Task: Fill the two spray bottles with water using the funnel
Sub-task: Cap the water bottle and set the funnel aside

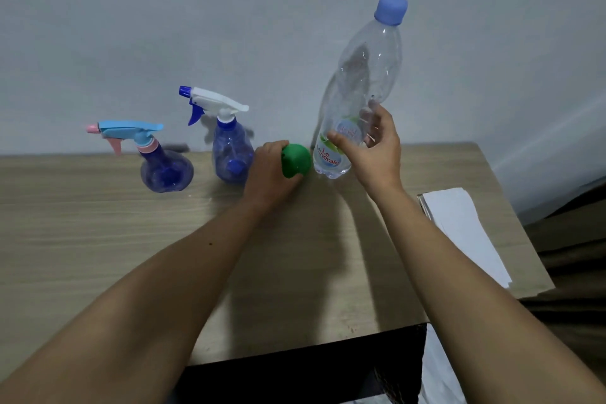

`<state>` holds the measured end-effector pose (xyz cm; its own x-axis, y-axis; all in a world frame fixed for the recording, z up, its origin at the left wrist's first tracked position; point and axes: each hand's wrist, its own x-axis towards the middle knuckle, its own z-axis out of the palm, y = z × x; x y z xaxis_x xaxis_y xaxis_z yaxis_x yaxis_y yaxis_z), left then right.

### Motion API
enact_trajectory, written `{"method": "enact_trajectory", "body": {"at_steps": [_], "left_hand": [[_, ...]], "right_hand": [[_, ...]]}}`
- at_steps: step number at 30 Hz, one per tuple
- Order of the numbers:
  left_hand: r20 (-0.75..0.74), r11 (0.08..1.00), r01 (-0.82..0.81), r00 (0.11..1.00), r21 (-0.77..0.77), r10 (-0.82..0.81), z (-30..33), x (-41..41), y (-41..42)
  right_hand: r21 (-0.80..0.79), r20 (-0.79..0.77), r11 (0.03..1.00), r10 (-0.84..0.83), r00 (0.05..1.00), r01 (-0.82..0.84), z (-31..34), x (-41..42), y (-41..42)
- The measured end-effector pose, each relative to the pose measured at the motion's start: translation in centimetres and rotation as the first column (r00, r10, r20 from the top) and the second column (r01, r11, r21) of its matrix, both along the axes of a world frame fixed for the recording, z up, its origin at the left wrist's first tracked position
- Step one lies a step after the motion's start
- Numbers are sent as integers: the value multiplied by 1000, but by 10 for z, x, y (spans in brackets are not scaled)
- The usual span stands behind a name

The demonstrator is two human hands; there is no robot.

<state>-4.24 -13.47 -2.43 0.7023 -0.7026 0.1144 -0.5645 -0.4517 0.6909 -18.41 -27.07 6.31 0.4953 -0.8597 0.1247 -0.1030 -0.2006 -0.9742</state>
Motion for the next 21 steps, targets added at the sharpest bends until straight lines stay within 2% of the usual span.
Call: {"method": "enact_trajectory", "body": {"at_steps": [10, 21], "left_hand": [[-50, 1000, -14, 999, -23, 12, -14, -9, 3], [-75, 1000, -19, 997, -18, 18, -17, -9, -1]], "right_hand": [[25, 2, 1000, -3, 1000, 3, -15, 1, -15], [20, -66, 997, 73, 995, -72, -21, -6, -16]]}}
